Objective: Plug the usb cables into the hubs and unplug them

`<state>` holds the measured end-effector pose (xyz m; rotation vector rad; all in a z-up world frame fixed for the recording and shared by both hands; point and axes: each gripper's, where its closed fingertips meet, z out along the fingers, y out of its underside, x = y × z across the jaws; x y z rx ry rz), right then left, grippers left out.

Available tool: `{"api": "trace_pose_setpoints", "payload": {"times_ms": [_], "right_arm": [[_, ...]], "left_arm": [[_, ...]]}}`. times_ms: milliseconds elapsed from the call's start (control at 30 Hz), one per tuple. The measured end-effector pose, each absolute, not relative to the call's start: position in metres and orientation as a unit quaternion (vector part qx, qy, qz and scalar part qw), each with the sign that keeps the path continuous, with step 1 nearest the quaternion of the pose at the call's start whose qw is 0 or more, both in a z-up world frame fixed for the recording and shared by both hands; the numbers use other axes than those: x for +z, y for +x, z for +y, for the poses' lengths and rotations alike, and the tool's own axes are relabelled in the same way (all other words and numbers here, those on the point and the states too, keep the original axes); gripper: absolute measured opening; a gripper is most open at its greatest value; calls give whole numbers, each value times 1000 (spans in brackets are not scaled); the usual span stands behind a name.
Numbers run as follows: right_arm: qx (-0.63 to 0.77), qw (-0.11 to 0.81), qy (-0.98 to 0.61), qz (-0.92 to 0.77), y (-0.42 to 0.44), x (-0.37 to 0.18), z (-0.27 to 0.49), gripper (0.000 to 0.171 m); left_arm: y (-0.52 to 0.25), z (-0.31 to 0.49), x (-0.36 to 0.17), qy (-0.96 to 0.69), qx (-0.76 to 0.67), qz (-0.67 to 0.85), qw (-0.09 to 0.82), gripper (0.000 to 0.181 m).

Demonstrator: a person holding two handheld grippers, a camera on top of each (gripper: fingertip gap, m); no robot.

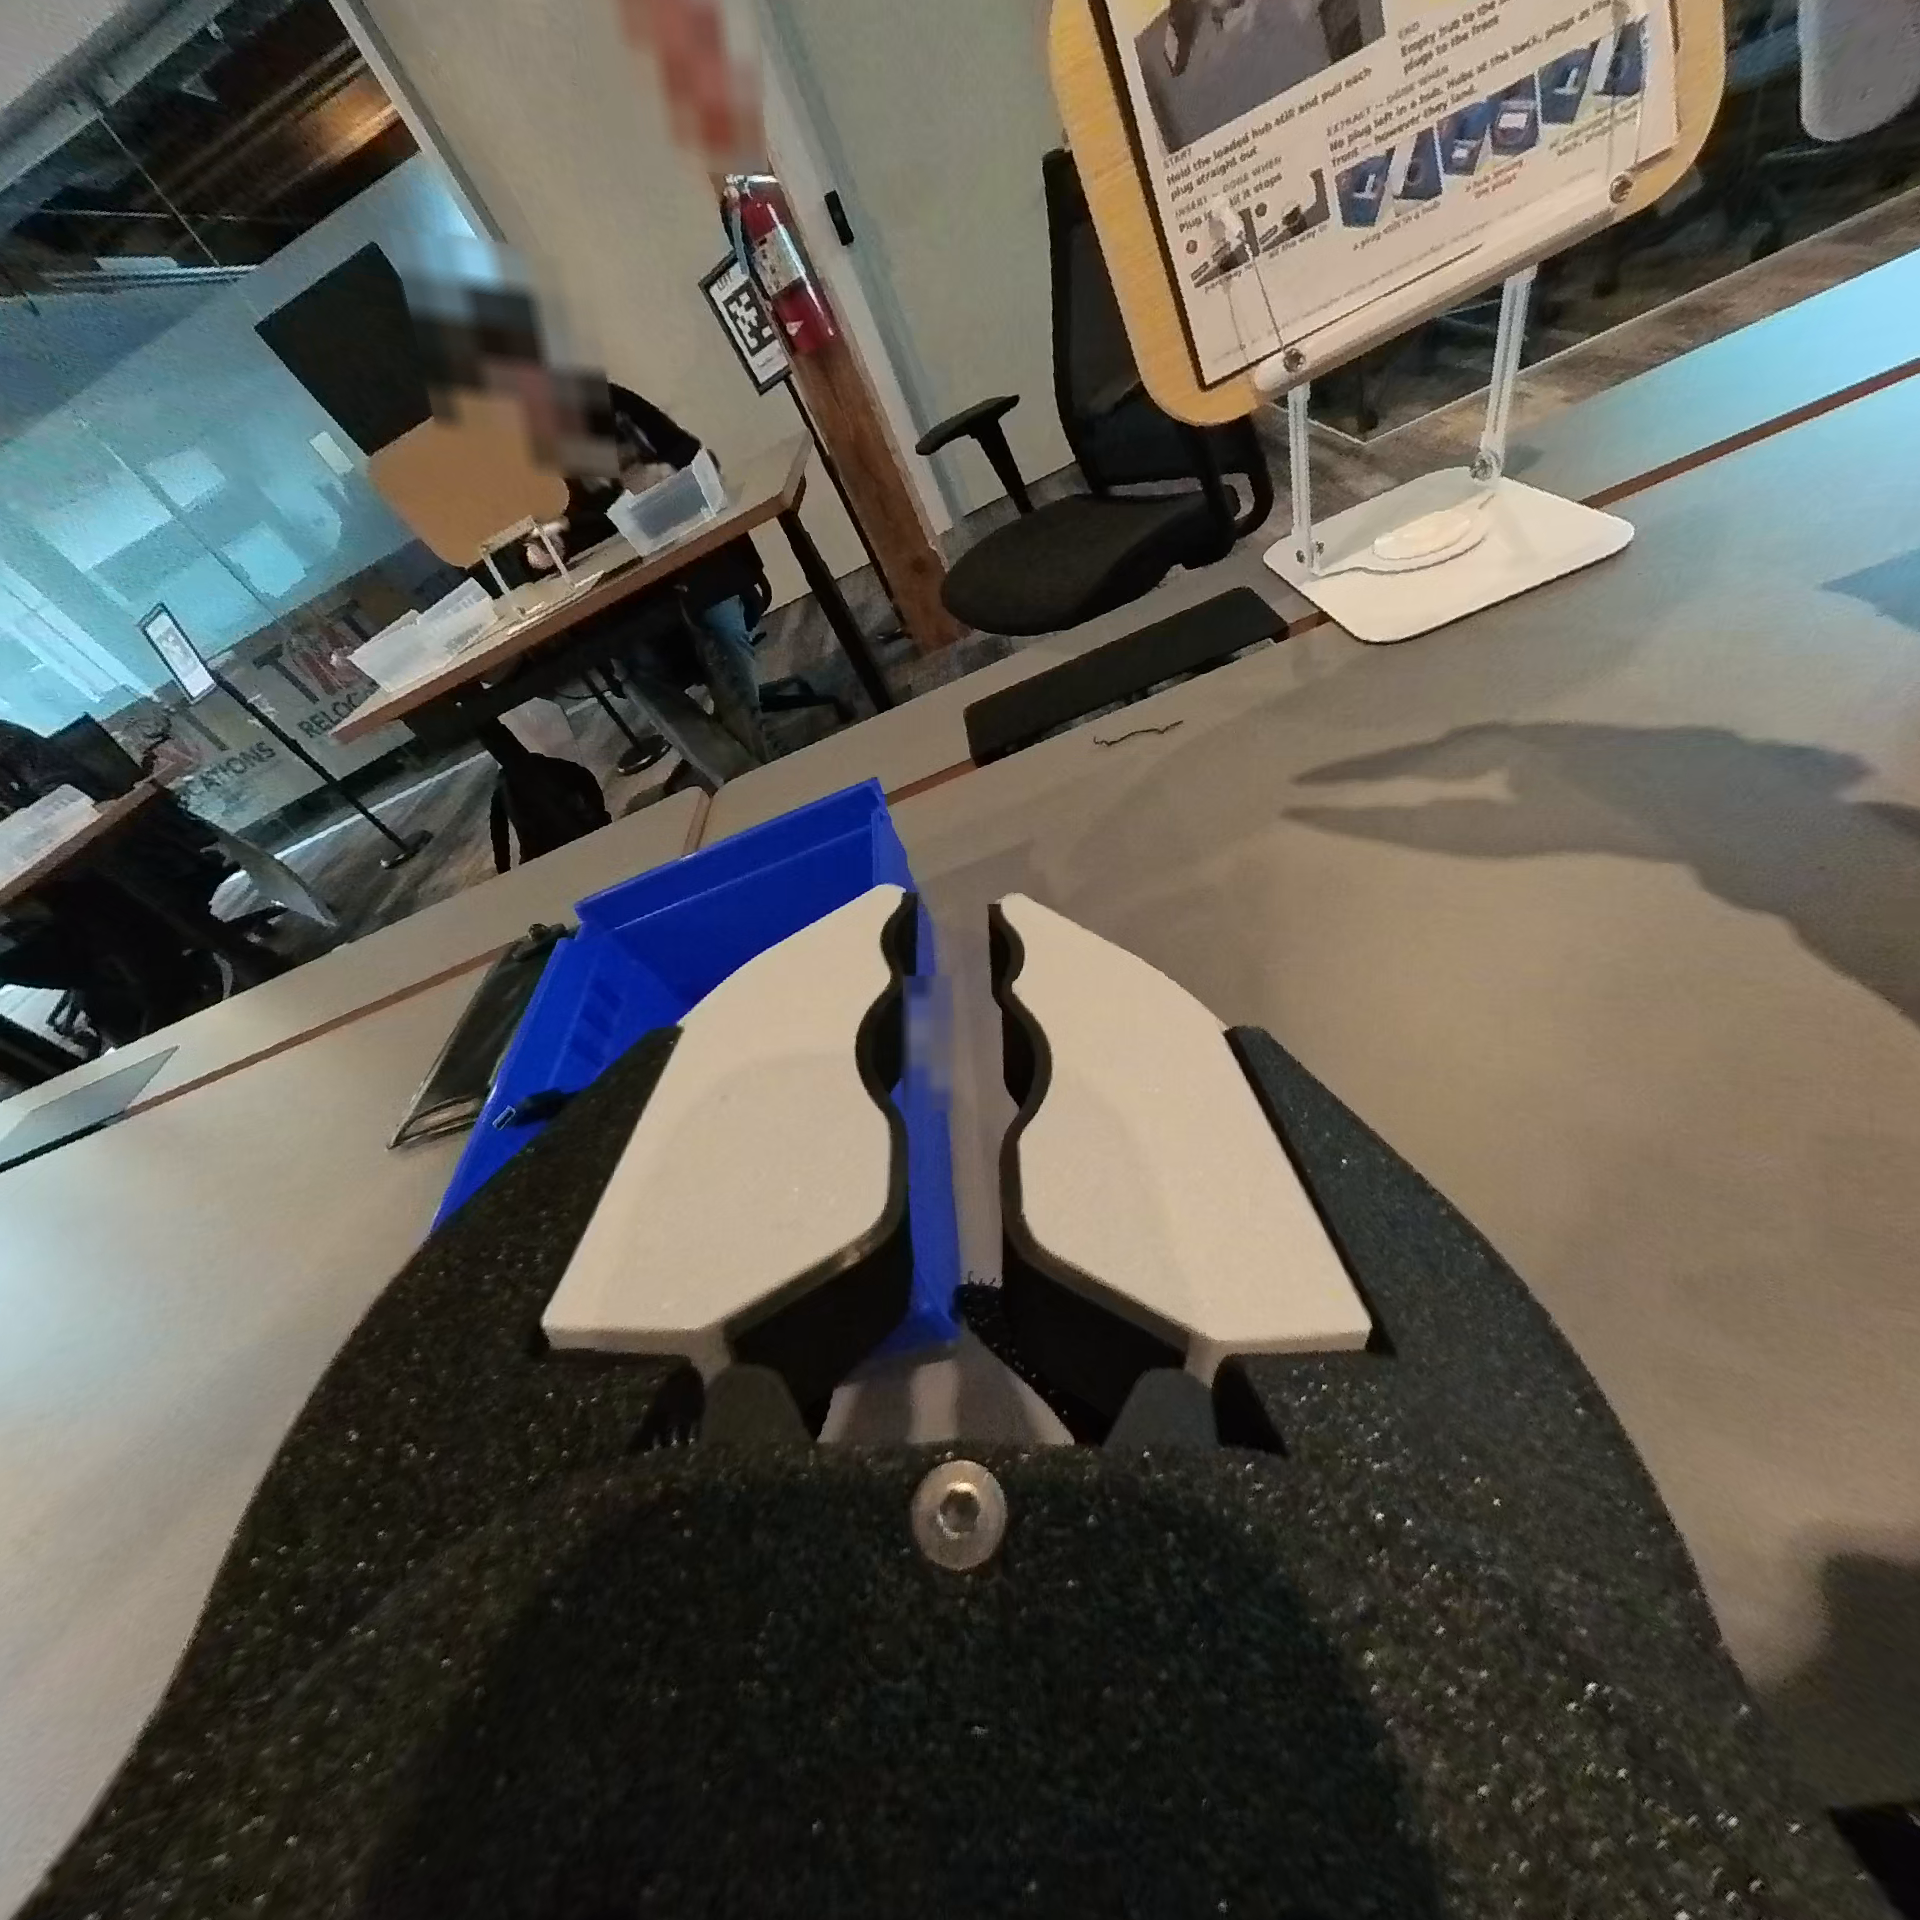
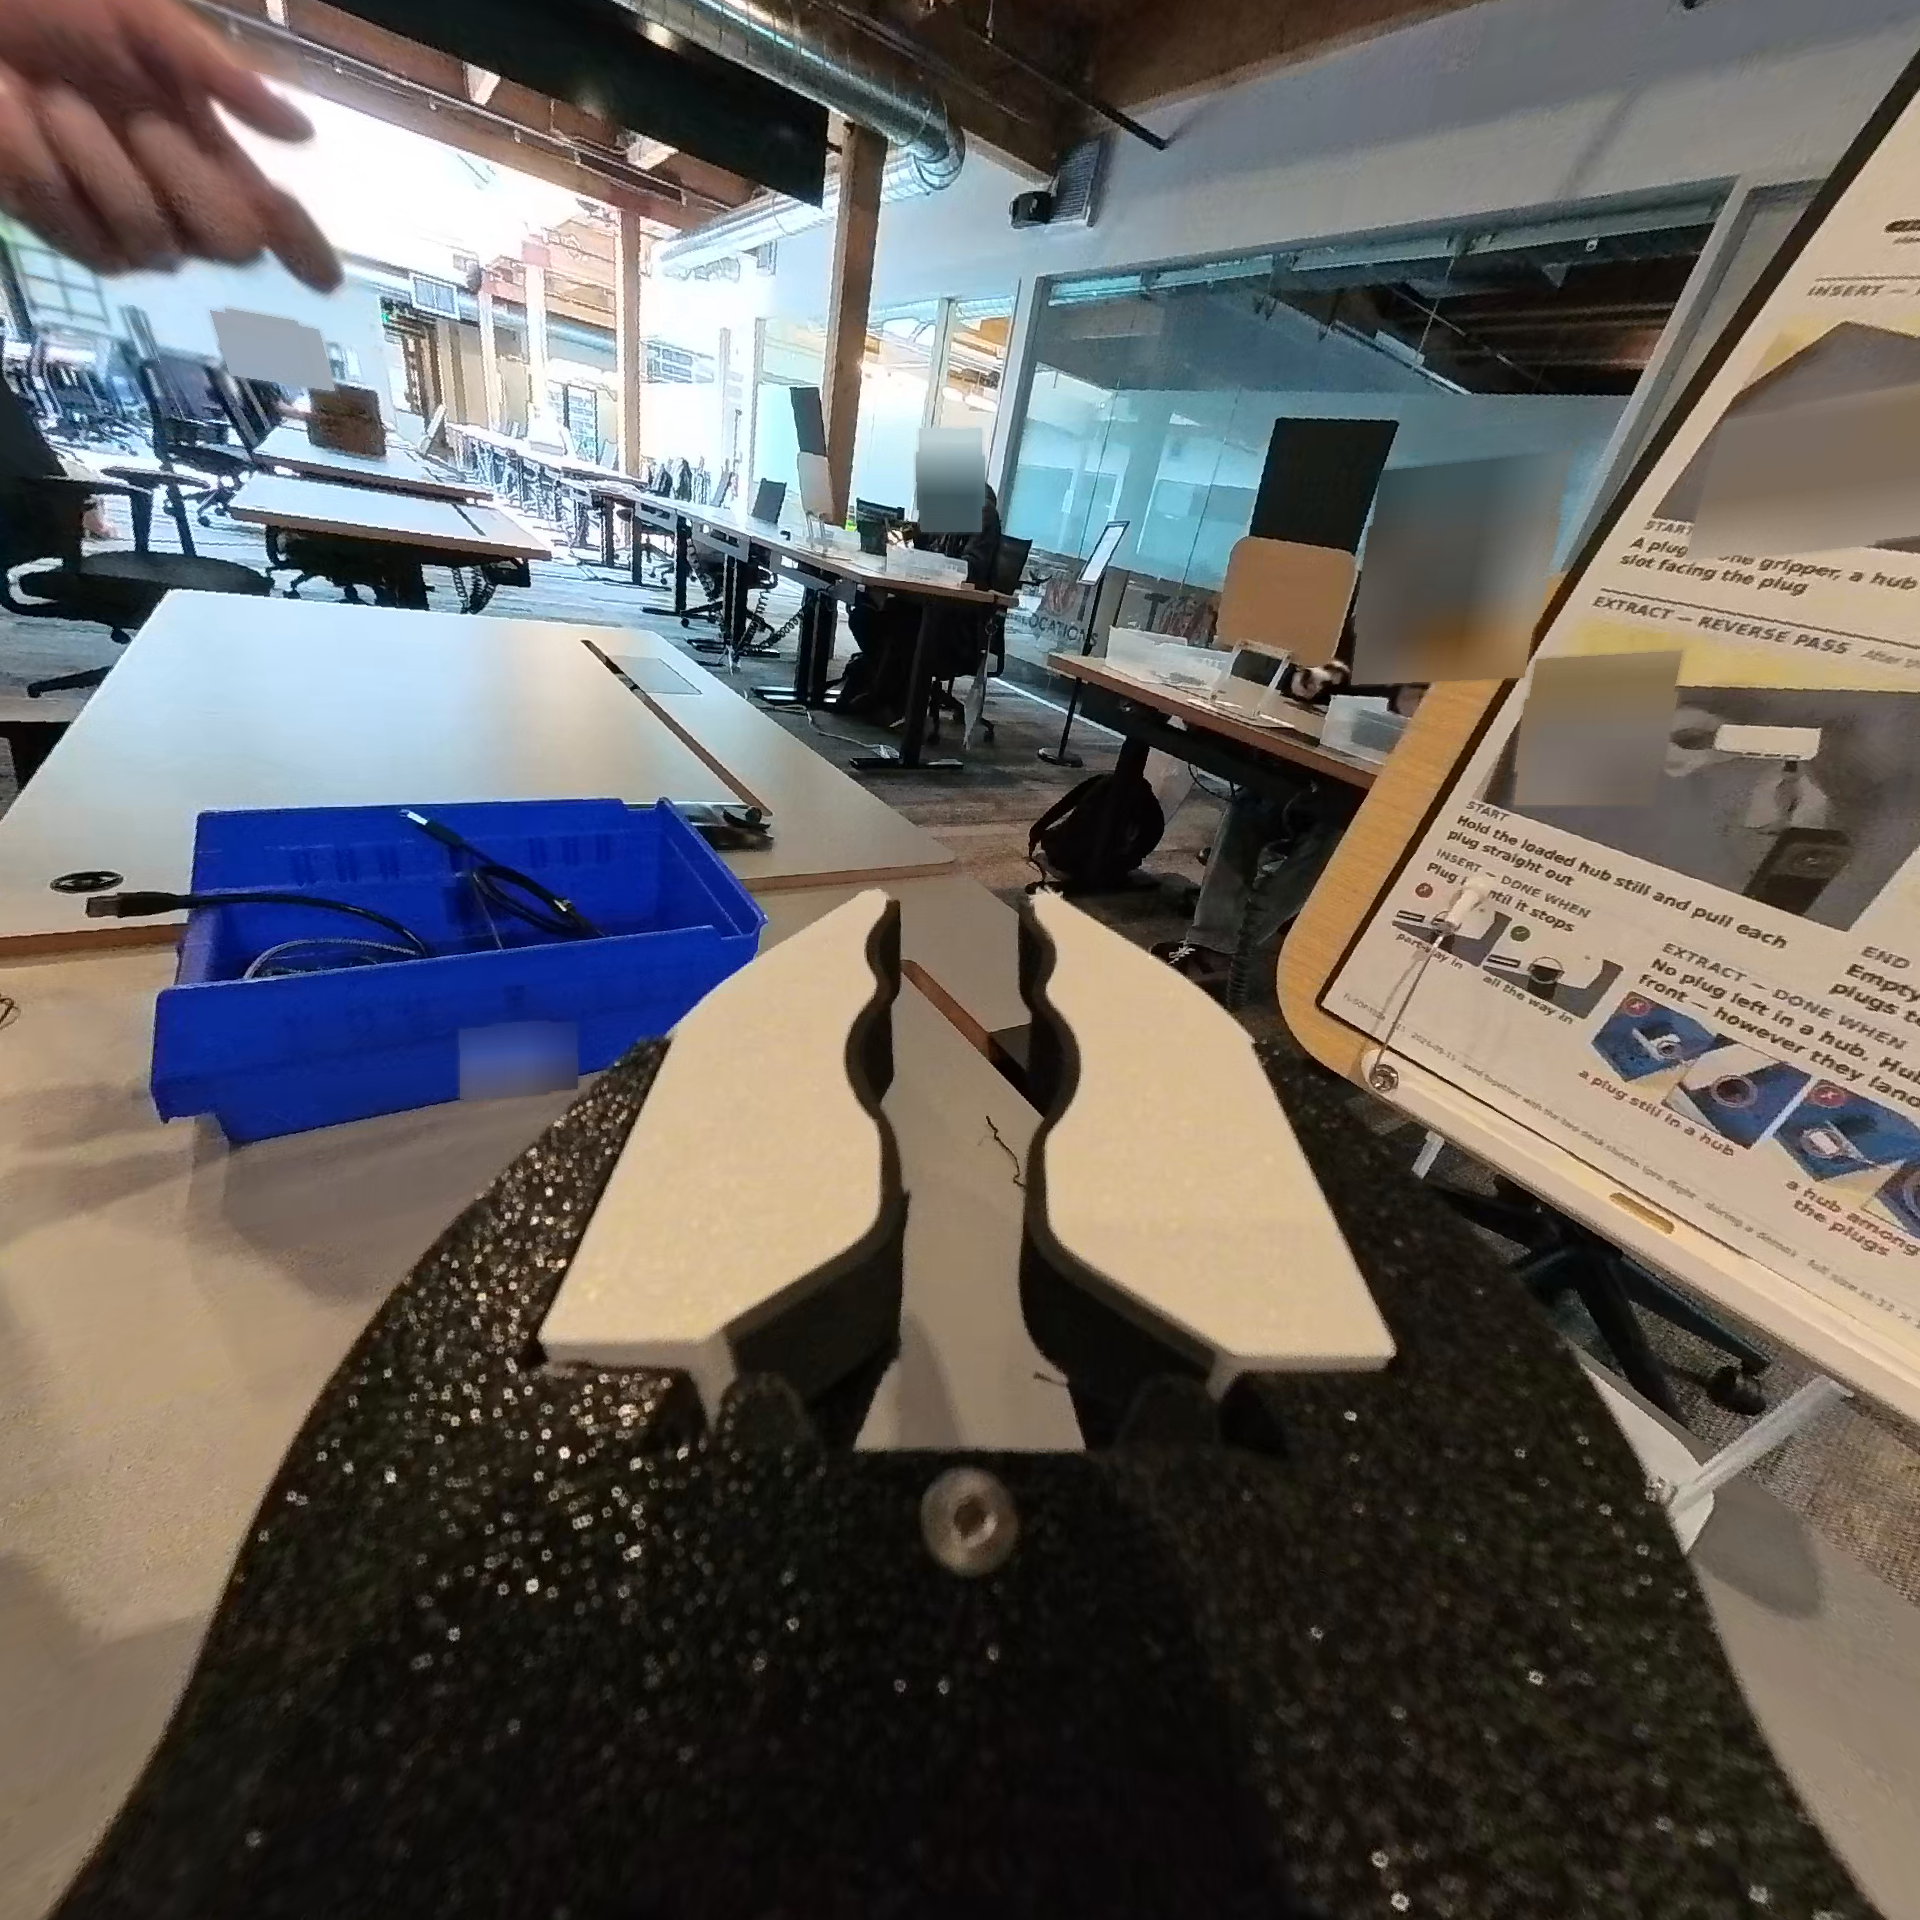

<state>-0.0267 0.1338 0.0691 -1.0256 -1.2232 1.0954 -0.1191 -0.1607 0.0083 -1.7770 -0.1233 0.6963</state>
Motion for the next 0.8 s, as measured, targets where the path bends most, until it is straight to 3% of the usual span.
{"api": "trace_pose_setpoints", "payload": {"times_ms": [800], "right_arm": [[467,568,-439,-516,-28,68,137,23]], "left_arm": [[-117,-159,15,-759,293,-47,580,14]]}}
